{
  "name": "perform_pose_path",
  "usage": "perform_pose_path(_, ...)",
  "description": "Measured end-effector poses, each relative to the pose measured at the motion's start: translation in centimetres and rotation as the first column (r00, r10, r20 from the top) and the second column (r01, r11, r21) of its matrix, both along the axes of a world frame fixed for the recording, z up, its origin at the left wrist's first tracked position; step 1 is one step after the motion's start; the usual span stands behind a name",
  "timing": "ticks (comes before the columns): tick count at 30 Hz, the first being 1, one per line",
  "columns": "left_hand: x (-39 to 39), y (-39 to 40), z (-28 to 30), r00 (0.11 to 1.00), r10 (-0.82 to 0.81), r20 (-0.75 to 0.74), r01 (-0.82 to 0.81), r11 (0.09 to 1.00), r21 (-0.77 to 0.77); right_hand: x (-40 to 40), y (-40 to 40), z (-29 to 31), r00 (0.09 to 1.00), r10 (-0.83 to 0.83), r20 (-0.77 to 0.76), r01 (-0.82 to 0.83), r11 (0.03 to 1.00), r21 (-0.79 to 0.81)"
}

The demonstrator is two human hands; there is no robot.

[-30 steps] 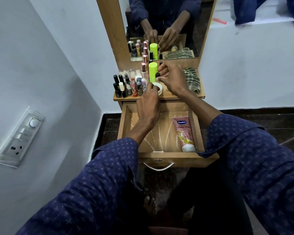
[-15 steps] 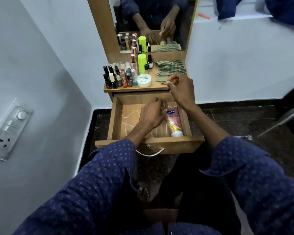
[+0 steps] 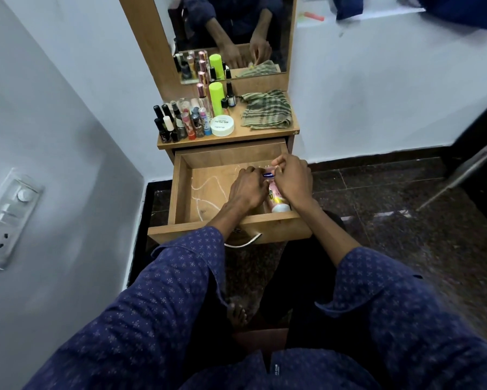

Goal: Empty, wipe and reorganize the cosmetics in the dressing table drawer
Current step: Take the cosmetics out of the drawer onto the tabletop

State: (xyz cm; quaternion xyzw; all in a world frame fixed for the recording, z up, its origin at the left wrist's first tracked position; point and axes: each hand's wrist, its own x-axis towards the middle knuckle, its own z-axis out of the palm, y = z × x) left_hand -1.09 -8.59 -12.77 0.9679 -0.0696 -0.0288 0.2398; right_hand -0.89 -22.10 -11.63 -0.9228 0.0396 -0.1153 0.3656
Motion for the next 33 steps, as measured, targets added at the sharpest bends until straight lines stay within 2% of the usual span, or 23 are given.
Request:
perform_pose_path(4, 0.6, -0.5, 0.1, 0.994, 0.049, -0.097, -0.06, 0.991, -0.116, -0.5, 0.1, 0.2, 0.997, 0.071, -0.01, -0.071, 0.993, -0.09)
perform_pose_path(7, 0.7, -1.2, 0.8, 0.982, 0.143, -0.12, -0.159, 0.977, -0.141, -0.5, 0.1, 0.3, 0.998, 0.069, -0.012, -0.07, 0.995, -0.077)
perform_pose_path(10, 0.7, -2.0, 1.1, 0.924, 0.338, -0.178, -0.371, 0.904, -0.214, -0.7, 0.0, 0.5, 0.999, 0.034, 0.006, -0.034, 0.999, -0.022)
perform_pose_path(12, 0.5, -2.6, 1.1, 0.889, 0.378, -0.259, -0.443, 0.854, -0.273, -0.6, -0.1, 0.4, 1.0, 0.023, 0.013, -0.024, 0.999, 0.024)
perform_pose_path(16, 0.4, -2.7, 1.0, 0.879, 0.384, -0.284, -0.468, 0.809, -0.356, -0.3, -0.3, 0.2, 1.0, 0.007, -0.004, -0.006, 0.995, 0.102)
perform_pose_path(19, 0.6, -2.4, 1.1, 0.864, 0.312, -0.395, -0.478, 0.755, -0.449, -0.2, -0.6, 0.3, 1.0, -0.024, -0.018, 0.027, 0.986, 0.167)
perform_pose_path(21, 0.4, -2.4, 0.9, 0.856, 0.243, -0.456, -0.45, 0.783, -0.428, -0.1, -0.7, 0.1, 0.999, -0.044, -0.027, 0.049, 0.975, 0.215)
perform_pose_path(24, 0.1, -2.3, 0.6, 0.861, 0.232, -0.452, -0.398, 0.86, -0.318, 0.0, -0.5, -0.1, 0.997, -0.063, -0.036, 0.071, 0.959, 0.276)
perform_pose_path(26, 0.1, -1.8, 0.8, 0.867, 0.289, -0.406, -0.416, 0.869, -0.27, -0.2, -0.4, 0.6, 0.999, -0.047, -0.013, 0.049, 0.976, 0.213)
perform_pose_path(27, 0.0, -1.3, 1.3, 0.87, 0.319, -0.377, -0.431, 0.864, -0.262, -0.6, -0.5, 1.3, 1.0, -0.01, 0.023, 0.007, 0.992, 0.126)
perform_pose_path(29, -0.1, 0.4, 2.4, 0.881, 0.373, -0.29, -0.45, 0.85, -0.273, -1.4, -0.6, 2.2, 0.986, 0.157, 0.054, -0.147, 0.976, -0.159)
perform_pose_path(31, -0.4, 2.9, 3.1, 0.888, 0.397, -0.233, -0.456, 0.83, -0.321, -2.0, -0.5, 2.6, 0.928, 0.329, -0.176, -0.373, 0.819, -0.436)
perform_pose_path(32, -0.7, 4.2, 3.5, 0.894, 0.377, -0.24, -0.443, 0.82, -0.362, -2.1, -0.3, 2.6, 0.869, 0.347, -0.351, -0.489, 0.708, -0.51)
perform_pose_path(33, -1.0, 5.4, 3.7, 0.903, 0.343, -0.258, -0.422, 0.817, -0.392, -2.0, -0.3, 2.7, 0.789, 0.336, -0.514, -0.598, 0.612, -0.517)
